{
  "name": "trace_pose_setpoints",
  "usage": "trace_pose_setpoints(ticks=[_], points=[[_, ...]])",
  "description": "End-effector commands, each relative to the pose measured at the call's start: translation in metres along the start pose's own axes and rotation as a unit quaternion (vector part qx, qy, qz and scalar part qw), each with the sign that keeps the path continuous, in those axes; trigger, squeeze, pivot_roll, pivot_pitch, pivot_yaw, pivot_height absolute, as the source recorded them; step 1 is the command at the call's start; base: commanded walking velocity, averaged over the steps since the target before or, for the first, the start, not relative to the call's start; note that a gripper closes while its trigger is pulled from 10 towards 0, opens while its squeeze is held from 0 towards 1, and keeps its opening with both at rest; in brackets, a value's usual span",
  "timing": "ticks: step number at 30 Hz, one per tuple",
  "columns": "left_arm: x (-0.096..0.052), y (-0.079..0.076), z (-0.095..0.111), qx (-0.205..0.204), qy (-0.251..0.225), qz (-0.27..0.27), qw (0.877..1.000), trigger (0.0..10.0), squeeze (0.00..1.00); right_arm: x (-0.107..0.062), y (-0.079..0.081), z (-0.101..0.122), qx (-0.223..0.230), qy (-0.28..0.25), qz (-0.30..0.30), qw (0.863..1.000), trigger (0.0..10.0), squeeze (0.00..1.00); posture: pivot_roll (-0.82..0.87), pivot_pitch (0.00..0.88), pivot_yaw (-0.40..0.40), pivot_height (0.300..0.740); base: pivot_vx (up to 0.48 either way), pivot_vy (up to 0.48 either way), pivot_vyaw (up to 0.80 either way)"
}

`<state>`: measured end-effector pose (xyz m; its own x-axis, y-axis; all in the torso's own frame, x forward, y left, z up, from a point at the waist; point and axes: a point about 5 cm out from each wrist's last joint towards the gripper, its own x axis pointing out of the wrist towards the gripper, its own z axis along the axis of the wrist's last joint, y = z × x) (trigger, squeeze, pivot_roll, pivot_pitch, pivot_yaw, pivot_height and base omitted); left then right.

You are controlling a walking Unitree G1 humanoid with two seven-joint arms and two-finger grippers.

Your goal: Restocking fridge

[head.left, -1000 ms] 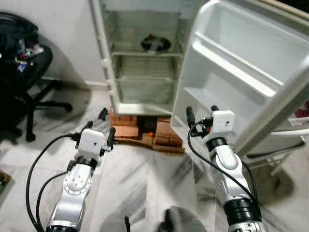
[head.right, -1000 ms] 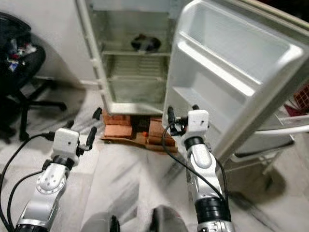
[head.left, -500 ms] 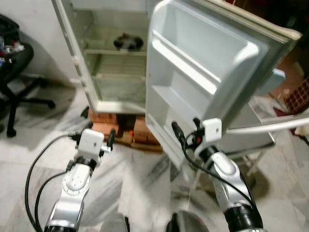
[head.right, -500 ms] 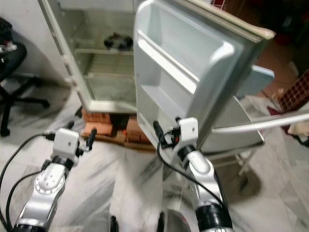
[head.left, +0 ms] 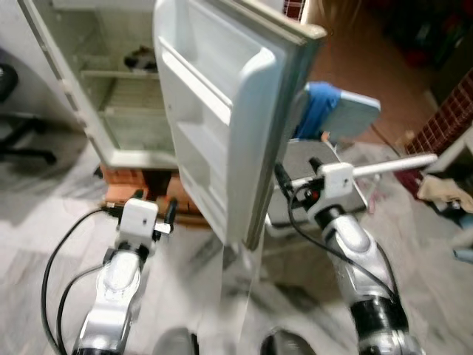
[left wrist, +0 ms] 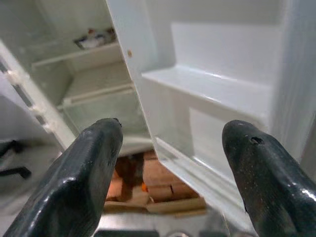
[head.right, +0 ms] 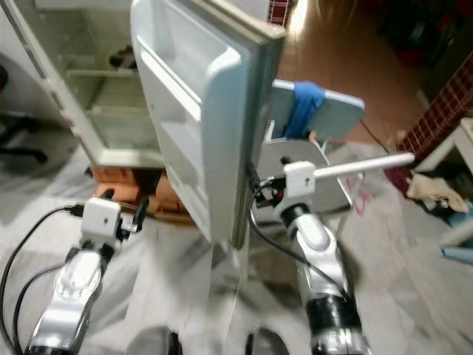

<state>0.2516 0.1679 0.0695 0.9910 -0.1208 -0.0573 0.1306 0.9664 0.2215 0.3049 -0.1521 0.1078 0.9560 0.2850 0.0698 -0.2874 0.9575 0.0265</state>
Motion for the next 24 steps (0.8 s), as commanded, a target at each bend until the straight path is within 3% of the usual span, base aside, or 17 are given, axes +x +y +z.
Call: trace_pose_setpoints(ticks=[1,7,14,18,24], points=[[-0.001,-0.002,-0.003,-0.009,0.013,0.0,1.0,10.0,0.0,-0.003,-0.006,-0.002,0.008,0.001,-0.017,1.0,10.0,0.0,0.08,0.114,-0.001,0.74,0.0,0.0,0.0],[-0.001,0.004,-0.006,-0.012,0.022,0.018,1.0,10.0,0.0,0.01,-0.006,0.007,-0.018,-0.021,-0.044,0.999,10.0,0.0,0.08,0.116,-0.003,0.74,0.0,0.0,0.67],[-0.004,0.003,-0.012,-0.023,0.044,0.014,0.999,10.0,0.0,0.022,-0.003,0.01,-0.012,-0.023,-0.079,0.997,10.0,0.0,0.1,0.11,-0.018,0.74,0.0,0.0,0.77],[-0.004,0.004,-0.012,-0.018,0.047,0.014,0.999,10.0,0.0,0.026,-0.003,0.008,0.002,-0.019,-0.106,0.994,10.0,0.0,0.11,0.107,-0.016,0.74,0.0,0.0,0.0],[-0.005,0.004,-0.012,-0.013,0.049,0.013,0.999,10.0,0.0,0.029,-0.009,0.009,-0.011,-0.019,-0.15,0.988,10.0,0.0,0.11,0.112,-0.005,0.74,0.0,0.0,0.0]])
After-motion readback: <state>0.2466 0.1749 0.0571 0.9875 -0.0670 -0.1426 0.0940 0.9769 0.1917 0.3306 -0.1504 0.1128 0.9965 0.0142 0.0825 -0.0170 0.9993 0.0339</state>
